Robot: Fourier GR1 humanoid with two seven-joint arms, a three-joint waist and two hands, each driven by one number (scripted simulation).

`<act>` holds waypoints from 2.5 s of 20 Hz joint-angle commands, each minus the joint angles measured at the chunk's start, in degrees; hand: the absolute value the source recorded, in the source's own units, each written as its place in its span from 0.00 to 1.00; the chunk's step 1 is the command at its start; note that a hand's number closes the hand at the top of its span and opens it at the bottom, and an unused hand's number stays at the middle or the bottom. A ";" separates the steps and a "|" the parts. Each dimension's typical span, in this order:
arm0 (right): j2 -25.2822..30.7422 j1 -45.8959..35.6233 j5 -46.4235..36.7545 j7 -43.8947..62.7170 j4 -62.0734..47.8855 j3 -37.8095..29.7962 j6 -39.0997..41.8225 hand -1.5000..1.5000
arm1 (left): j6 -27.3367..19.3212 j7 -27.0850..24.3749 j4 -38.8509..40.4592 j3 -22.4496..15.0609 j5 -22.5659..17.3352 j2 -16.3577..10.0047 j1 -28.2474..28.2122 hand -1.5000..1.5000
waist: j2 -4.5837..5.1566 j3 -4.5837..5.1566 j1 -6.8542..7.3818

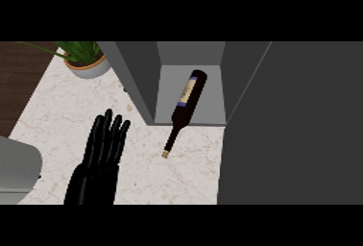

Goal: Pick up the wine, place it into the cabinet and close the cabinet

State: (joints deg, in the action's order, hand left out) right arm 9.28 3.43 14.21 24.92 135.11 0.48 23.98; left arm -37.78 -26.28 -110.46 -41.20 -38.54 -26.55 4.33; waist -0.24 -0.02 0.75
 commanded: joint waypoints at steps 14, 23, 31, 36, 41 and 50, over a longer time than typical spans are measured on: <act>-1.72 5.08 4.49 11.42 8.93 20.85 1.07 1.00 | 12.12 -9.30 -18.49 17.71 -6.60 -16.60 -31.99 0.00 | -0.09 0.11 0.57; -9.18 -8.10 -13.76 15.93 4.37 37.93 -11.48 1.00 | 23.46 -13.13 -17.45 30.56 -12.18 -19.36 -42.82 0.00 | -0.20 0.13 0.64; -9.26 -29.49 -19.12 16.20 -11.20 42.29 -27.59 1.00 | 33.98 -12.64 -16.18 39.67 -16.33 -21.06 -48.40 0.00 | 0.01 0.13 1.68; -9.27 -39.96 -16.25 15.71 -19.72 38.57 -33.74 1.00 | 35.32 -8.90 -15.42 41.69 -18.40 -19.94 -46.03 0.00 | 0.26 0.07 0.56; -9.28 -50.02 -13.42 11.40 -32.29 32.08 -35.28 1.00 | 40.56 -8.60 -17.08 47.19 -19.53 -19.59 -51.85 0.00 | 0.25 0.04 1.54; -8.35 -54.18 -15.37 1.65 -47.65 24.19 -30.55 1.00 | 40.68 -0.75 -16.77 49.21 -20.26 -18.77 -48.13 0.00 | 0.42 0.01 0.08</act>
State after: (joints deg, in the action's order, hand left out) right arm 0.15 -49.36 0.00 30.96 93.07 28.06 -8.34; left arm 3.74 -30.33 -126.64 8.49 -58.71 -45.88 -45.31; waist 0.07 0.06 1.44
